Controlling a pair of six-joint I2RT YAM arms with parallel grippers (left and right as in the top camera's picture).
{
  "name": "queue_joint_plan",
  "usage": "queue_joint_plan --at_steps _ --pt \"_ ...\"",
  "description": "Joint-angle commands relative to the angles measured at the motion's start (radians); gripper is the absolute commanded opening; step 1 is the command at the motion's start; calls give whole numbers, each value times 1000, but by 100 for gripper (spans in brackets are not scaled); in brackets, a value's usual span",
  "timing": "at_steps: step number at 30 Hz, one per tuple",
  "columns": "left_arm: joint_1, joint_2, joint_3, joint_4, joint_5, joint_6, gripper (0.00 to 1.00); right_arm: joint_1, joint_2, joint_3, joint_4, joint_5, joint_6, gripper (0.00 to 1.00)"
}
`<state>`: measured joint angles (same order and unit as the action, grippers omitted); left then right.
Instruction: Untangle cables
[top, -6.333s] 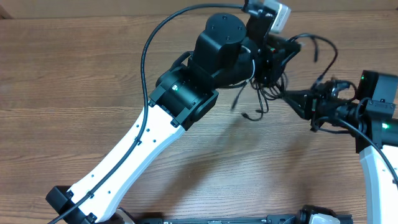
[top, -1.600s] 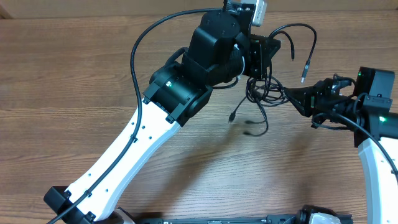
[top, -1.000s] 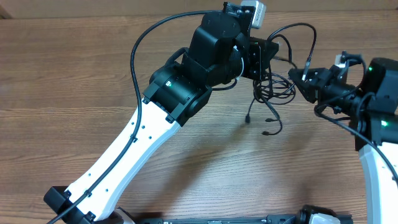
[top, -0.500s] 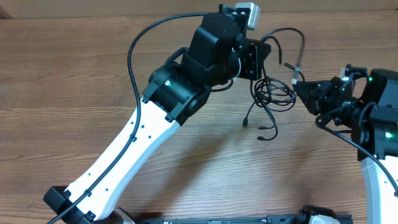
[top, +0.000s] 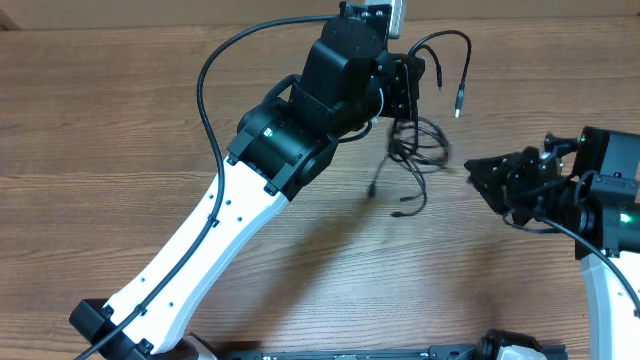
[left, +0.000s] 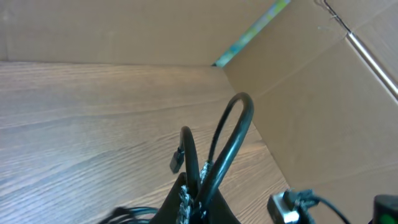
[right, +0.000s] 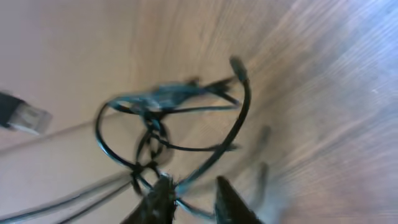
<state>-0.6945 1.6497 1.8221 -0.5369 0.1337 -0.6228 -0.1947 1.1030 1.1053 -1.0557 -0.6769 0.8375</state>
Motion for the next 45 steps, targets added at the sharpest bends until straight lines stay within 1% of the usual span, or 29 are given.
queue_joint_plan --at_steps 1,3,5,7,9,11,14,16,18,21,22,24,27,29,31,33,35,37,39,41,45 --pt "7 -17 13 31 -11 -8 4 3 -19 16 -32 3 -9 26" --pt "7 -17 13 59 3 18 4 3 -19 16 -48 3 -10 27" --pt "7 -17 13 91 45 79 4 3 -19 16 -46 3 -25 27" --pt "7 -17 13 119 114 168 4 3 -19 16 -34 3 -43 27" --pt "8 -17 13 132 186 231 4 3 -19 16 -14 3 -65 27" --pt "12 -17 13 141 248 261 4 3 -19 16 32 4 -134 27" --pt "22 -17 13 137 317 318 4 3 -19 16 109 7 -297 28" --pt "29 -17 13 123 343 341 4 3 -19 16 131 8 -347 28" --pt "34 -17 13 119 359 349 4 3 -19 16 147 8 -365 29" --pt "38 -17 13 130 417 358 4 3 -19 16 164 6 -405 34" --pt "41 -17 13 143 450 358 4 3 -19 16 164 3 -431 37" --pt "47 -17 13 165 487 357 4 4 -19 16 158 -17 -496 39" --pt "48 -17 13 195 498 356 4 4 -19 16 149 -101 -602 42" --pt "48 -17 13 200 494 357 4 4 -19 16 147 -150 -645 48" --pt "48 -17 13 199 492 357 4 4 -19 16 147 -171 -658 62" --pt "48 -17 13 200 495 357 4 4 -19 16 147 -175 -657 84" --pt "48 -17 13 203 498 349 4 4 -19 16 146 -179 -660 96" --pt "48 -17 13 216 515 342 4 4 -19 16 142 -188 -681 99" --pt "48 -17 13 246 556 334 4 4 -19 16 133 -191 -708 99" --pt "48 -17 13 277 595 335 4 4 -19 16 127 -189 -728 97" --pt "48 -17 13 327 678 335 4 4 -19 16 127 -188 -761 90"
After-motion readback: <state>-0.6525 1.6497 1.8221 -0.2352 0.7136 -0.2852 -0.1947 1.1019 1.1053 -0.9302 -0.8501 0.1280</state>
